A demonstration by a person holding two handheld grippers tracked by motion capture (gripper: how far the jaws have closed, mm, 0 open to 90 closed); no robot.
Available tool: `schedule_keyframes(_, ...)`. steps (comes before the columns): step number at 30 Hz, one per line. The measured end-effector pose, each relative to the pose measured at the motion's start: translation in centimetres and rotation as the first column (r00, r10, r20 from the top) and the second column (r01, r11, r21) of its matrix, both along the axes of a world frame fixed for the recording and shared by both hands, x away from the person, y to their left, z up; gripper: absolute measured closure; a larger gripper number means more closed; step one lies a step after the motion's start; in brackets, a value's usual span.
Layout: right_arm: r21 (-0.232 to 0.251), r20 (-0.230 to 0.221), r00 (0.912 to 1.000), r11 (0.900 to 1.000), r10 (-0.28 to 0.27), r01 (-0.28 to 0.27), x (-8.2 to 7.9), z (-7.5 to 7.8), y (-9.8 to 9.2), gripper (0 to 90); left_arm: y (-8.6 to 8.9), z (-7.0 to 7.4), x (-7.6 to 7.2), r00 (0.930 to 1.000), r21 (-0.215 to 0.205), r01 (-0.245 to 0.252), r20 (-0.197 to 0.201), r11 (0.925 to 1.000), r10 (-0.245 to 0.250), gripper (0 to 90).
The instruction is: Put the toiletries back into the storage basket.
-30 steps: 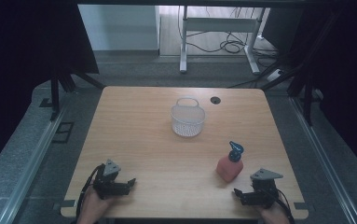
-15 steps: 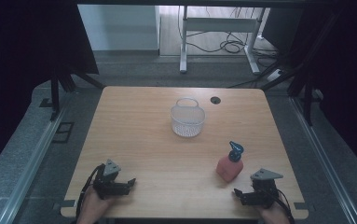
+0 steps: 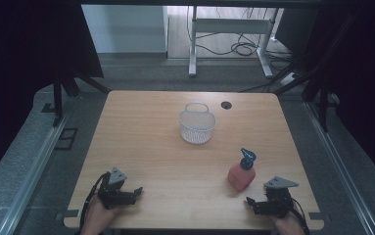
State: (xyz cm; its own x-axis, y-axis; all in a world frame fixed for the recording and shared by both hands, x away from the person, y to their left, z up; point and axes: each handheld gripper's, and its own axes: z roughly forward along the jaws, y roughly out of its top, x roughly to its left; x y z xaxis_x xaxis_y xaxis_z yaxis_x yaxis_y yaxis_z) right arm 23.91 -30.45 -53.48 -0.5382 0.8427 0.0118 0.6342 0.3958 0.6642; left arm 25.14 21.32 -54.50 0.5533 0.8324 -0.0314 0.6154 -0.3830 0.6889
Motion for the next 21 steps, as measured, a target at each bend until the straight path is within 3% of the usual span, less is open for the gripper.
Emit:
schedule_keyframes(9, 0.014, -0.007, 0.9999, 1.0, 0.013, -0.013, -0.11, 0.24, -0.07, 8.3, 0.0, 0.0, 0.0, 1.0, 0.0, 0.0, 0.0, 1.0, 0.0, 10.7)
schedule_keyframes(21, 0.031, 0.016, 0.9992, 0.999, 0.036, -0.037, -0.28, 0.96, -0.15, 5.4, 0.0, 0.0, 0.0, 1.0, 0.0, 0.0, 0.0, 1.0, 0.0, 10.7)
